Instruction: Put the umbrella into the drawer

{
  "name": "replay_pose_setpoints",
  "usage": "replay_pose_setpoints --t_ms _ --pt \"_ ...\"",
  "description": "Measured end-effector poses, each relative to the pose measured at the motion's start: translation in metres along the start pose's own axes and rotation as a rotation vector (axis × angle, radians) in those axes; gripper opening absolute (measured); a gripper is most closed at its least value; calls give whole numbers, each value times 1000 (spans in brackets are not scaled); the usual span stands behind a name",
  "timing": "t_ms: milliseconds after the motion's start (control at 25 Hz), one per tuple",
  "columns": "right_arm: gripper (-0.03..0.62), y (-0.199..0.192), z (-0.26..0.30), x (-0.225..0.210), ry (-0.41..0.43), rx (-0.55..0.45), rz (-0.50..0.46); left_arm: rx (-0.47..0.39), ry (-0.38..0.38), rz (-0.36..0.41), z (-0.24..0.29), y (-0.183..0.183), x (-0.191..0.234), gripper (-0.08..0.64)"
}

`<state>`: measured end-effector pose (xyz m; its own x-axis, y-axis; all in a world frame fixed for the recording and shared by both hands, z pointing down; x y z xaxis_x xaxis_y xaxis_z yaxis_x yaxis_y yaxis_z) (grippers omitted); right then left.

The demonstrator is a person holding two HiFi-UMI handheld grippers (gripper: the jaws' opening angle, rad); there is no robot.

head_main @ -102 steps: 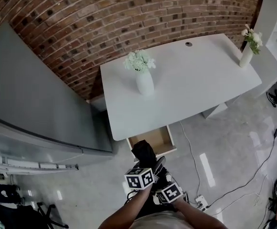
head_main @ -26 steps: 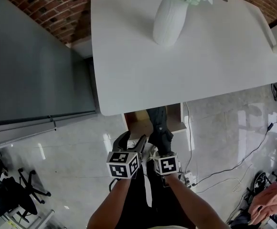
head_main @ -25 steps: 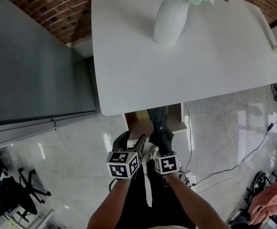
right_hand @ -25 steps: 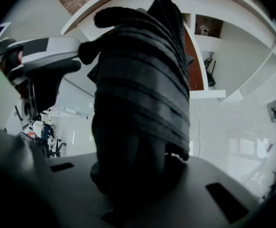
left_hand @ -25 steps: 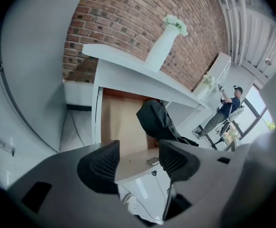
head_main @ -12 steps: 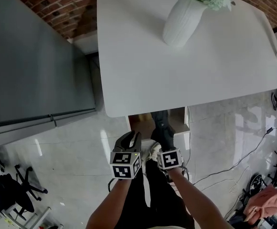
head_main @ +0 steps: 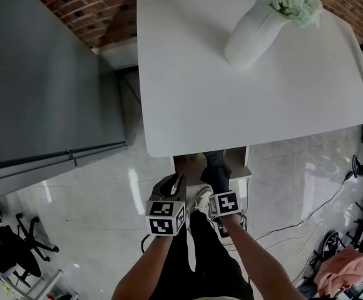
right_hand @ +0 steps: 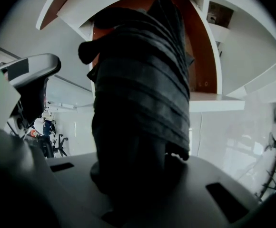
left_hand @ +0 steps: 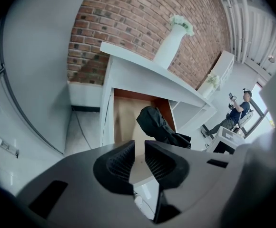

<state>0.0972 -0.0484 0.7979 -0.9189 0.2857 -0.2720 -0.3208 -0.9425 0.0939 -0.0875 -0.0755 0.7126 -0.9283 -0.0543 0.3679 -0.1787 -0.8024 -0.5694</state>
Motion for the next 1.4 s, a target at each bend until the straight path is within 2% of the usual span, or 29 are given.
replay_pose_setpoints --t_ms 360,760,920,1160,1400 --pt "25 18 0 2 20 56 35 -14 -34 -30 1 6 1 67" --pt "26 23 -3 0 147 217 91 -40 -59 -67 0 14 4 67" --pt "28 26 -7 3 188 261 58 -45 -64 -75 -4 17 6 67" --pt "28 30 -14 3 187 236 57 -58 -73 -69 -5 25 8 67" --pt "80 27 -11 23 202 228 12 -50 -82 -70 -3 26 4 67"
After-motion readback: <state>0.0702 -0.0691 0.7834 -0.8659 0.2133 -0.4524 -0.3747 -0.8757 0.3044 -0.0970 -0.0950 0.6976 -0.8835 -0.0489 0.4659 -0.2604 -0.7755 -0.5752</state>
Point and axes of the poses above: the fingertips, and each gripper's own axes: z forward along the fingers, x to its left, y out of its top, the point moved 7 cm from there along -z, backward along the fingers, and after that the axes turned 4 degrees about z, right-handed, at the moved point
